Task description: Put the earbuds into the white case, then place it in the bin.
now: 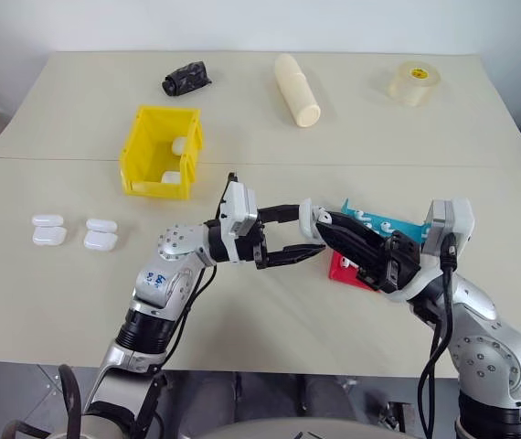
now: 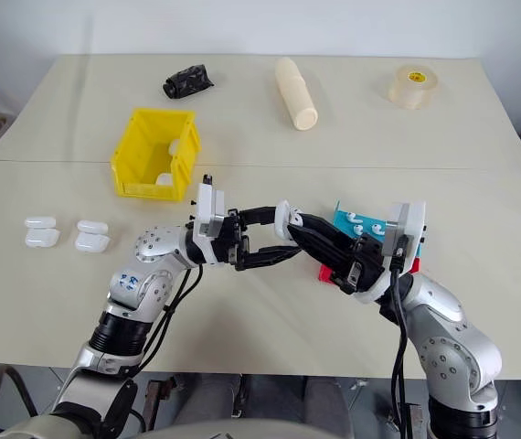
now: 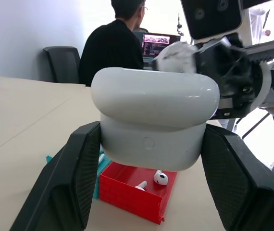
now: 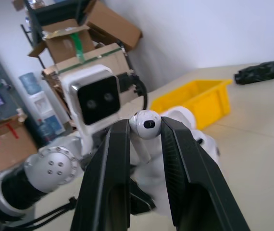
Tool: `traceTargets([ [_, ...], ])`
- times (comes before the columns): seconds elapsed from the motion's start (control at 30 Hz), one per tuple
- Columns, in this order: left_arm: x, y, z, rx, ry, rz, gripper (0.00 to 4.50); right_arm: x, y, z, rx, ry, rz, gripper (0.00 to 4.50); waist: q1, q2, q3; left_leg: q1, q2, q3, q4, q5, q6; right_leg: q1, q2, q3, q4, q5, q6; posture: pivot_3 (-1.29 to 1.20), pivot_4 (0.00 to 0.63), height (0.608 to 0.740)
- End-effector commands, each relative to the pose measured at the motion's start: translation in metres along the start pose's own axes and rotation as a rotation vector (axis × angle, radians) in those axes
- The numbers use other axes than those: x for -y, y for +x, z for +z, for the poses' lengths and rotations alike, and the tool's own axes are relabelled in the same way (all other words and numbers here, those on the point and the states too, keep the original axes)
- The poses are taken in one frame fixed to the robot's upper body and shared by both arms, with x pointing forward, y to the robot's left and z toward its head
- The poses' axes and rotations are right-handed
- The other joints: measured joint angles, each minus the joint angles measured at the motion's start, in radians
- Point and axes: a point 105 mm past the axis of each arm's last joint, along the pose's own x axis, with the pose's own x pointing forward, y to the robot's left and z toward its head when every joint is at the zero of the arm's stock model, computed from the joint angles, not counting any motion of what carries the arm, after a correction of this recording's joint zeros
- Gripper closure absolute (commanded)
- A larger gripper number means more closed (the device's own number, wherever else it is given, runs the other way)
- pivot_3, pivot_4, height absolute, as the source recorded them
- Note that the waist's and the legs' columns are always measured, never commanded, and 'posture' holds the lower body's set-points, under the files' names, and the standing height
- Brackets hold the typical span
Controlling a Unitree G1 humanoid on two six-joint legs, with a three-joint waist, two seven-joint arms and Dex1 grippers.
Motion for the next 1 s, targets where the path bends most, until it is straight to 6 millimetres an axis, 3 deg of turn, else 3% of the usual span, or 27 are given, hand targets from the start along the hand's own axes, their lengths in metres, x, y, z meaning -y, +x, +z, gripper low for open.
traceTargets([
  [0.03, 0.003, 0.002, 0.016, 0.050, 0.034, -0.019, 1.72, -0.001, -0.001, 0.000, 0.011, -0.034, 0.015, 3.81, 0.000, 0.000, 0.000, 0.000, 0.000, 0.000, 0.000, 0.000, 0.000, 0.000, 0.000, 0.000, 0.000, 0.000, 0.000, 0.00, 0.150, 0.740],
  [0.33, 0.004, 0.003, 0.017, 0.056, 0.033, -0.012, 1.72, -0.014, 0.001, -0.017, -0.023, 0.007, 0.071, 3.81, 0.001, 0.000, 0.000, 0.000, 0.000, 0.000, 0.000, 0.000, 0.000, 0.000, 0.000, 0.000, 0.000, 0.000, 0.000, 0.00, 0.150, 0.740],
  [0.53, 0.007, 0.004, 0.018, 0.066, 0.041, -0.026, 1.72, -0.008, -0.005, -0.026, -0.077, 0.030, 0.047, 3.81, 0.001, 0.000, 0.000, 0.000, 0.000, 0.000, 0.000, 0.000, 0.000, 0.000, 0.000, 0.000, 0.000, 0.000, 0.000, 0.00, 0.150, 0.740],
  [0.73, 0.010, 0.005, 0.019, 0.077, 0.056, -0.050, 1.72, -0.011, -0.006, -0.022, -0.096, 0.020, 0.079, 1.92, 0.001, 0.000, 0.000, 0.000, 0.000, 0.000, 0.000, 0.000, 0.000, 0.000, 0.000, 0.000, -0.001, 0.000, 0.000, 0.00, 0.150, 0.740],
  [0.9, 0.009, 0.002, 0.016, 0.054, 0.064, -0.038, 1.72, -0.006, -0.009, -0.005, -0.084, -0.053, 0.064, 0.27, 0.002, 0.000, 0.000, 0.000, 0.000, 0.000, 0.000, 0.000, 0.000, 0.000, 0.000, 0.000, 0.000, 0.000, 0.000, 0.00, 0.150, 0.740],
  [1.0, 0.003, -0.006, 0.006, -0.049, 0.119, -0.009, 1.72, 0.001, -0.017, 0.006, -0.114, -0.101, 0.047, 0.27, 0.002, 0.000, 0.000, 0.000, 0.000, 0.000, 0.000, 0.000, 0.000, 0.000, 0.000, 0.000, -0.001, 0.000, 0.000, 0.00, 0.150, 0.740],
])
